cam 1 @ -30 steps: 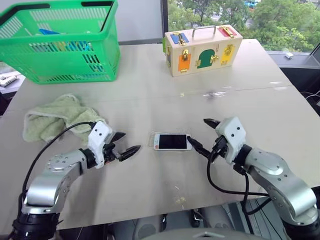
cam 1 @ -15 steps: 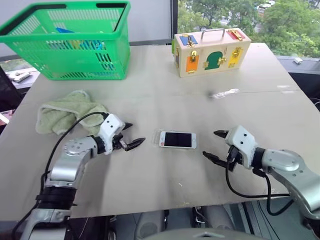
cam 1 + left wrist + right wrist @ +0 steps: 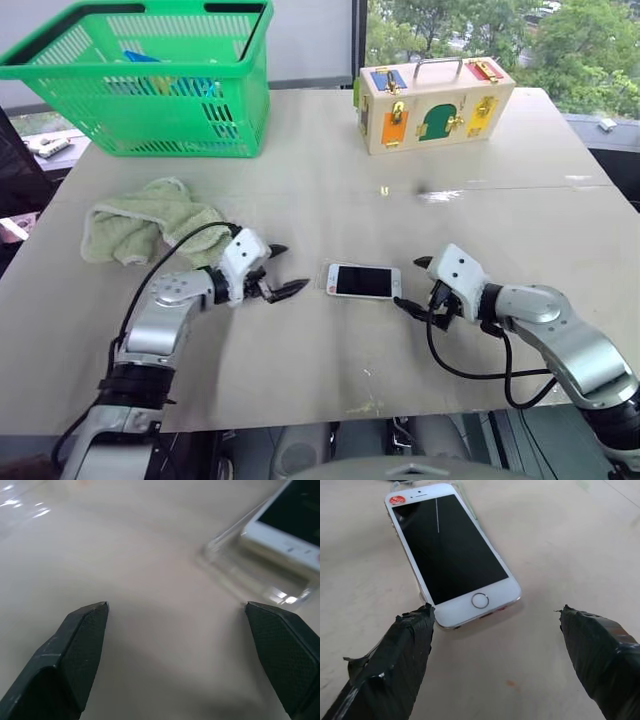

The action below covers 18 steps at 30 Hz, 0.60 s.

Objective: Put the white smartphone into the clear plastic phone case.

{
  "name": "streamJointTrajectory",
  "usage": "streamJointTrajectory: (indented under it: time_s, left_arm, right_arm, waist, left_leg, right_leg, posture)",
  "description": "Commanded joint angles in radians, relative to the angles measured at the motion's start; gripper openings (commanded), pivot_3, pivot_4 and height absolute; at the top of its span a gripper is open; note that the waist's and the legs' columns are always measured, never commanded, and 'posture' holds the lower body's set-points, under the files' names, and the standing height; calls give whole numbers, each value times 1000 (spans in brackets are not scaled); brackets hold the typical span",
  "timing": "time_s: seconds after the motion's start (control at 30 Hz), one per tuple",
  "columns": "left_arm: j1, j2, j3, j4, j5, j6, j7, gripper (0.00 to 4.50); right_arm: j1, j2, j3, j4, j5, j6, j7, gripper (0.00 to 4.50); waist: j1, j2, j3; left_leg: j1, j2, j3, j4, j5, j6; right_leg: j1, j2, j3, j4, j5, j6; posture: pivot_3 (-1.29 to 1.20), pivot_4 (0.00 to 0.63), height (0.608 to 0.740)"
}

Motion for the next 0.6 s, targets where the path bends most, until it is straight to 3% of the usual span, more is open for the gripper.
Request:
streamJointTrajectory:
  time_s: [0.03,0.6]
  left_arm:
    - [1,-2,-27,-37,-19,18,-39,4500]
    - [-81,-103,-112,-266,-59,280,39,4500]
  right_arm:
    - [-26,12,-6,-23,-1,1,-2,4336]
    - [-83,33,-10,61,-42,-24,1,4336]
  waist:
    - [-5,0,0]
    - [-31,-3,2]
  left_leg:
    - [0,0,0,0,0,0]
    - [0,2,0,-1,0,0]
  right_leg:
    - [0,0,0,0,0,0]
    - [-1,5,2,0,2,4]
  posture:
    - [0,150,740]
    - [0,150,740]
